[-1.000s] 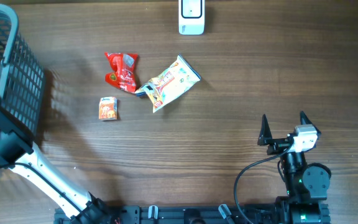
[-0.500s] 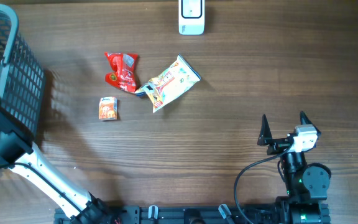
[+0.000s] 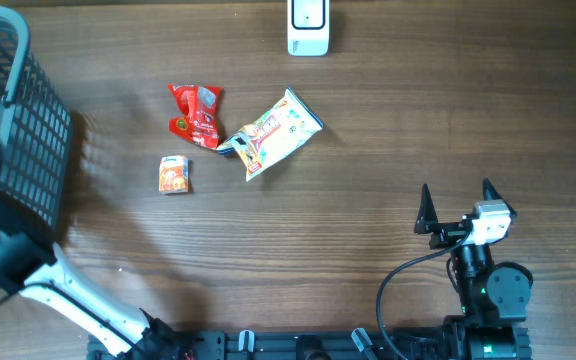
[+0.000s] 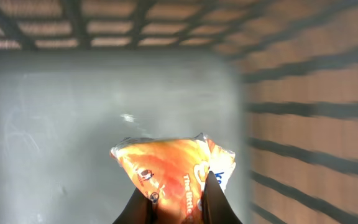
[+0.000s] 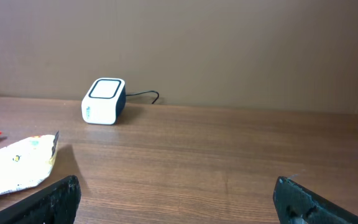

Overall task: Scan the item barcode
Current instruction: 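Grasp the second orange box, lift it and drop it on the table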

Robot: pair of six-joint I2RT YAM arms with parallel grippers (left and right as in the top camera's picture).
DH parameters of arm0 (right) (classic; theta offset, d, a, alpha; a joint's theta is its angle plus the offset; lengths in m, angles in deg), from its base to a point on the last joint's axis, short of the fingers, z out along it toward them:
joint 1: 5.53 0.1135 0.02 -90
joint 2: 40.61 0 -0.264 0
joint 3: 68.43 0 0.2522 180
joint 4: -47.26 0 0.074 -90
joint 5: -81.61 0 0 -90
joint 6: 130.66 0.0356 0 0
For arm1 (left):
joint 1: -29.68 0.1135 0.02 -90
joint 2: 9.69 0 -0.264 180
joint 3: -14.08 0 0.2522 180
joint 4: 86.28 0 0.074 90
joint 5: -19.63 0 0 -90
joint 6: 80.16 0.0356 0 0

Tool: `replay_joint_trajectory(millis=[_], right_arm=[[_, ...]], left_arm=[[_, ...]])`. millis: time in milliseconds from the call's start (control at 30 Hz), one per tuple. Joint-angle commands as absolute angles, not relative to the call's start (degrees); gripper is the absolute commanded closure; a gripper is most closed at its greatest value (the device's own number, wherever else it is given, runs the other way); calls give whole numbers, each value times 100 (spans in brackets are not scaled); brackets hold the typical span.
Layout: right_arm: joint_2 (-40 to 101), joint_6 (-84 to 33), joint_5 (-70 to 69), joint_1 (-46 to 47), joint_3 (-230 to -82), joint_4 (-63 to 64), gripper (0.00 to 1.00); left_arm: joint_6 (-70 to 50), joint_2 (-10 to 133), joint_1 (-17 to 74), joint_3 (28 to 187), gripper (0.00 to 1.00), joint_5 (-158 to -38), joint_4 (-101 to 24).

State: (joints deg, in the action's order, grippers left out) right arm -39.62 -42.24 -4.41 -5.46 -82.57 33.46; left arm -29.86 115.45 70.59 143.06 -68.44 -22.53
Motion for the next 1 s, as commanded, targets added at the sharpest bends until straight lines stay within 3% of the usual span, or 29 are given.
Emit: replay_joint_trajectory(millis=[0,233,400,533,800,967], right_arm=[[-4004,-4178,-521,-521,-8249,3357,0],[-4004,-4176,-521,-521,-8249,3357,0],[-4004,-4176,-521,-521,-8249,3357,0],[-4004,-4176,-521,-521,-8249,3357,0],[-4004,-4178,-521,-521,-8249,3357,0],[-4004,-4178,-521,-521,-8249,3355,0]], left_arm=[[-2958,10550,7089,14322,96,-7541,-2231],[-2958,9589,7076,14322,94,-9045,-2049],[-2958,9239,6785,14322,95,-10157,-1061],[-2914,9257,6315,14320,95,-10162,-401],[-1988,9257,5181,14320,93,-10133,-412],[-1756,9298,4532,14320,92,-9073,-25]])
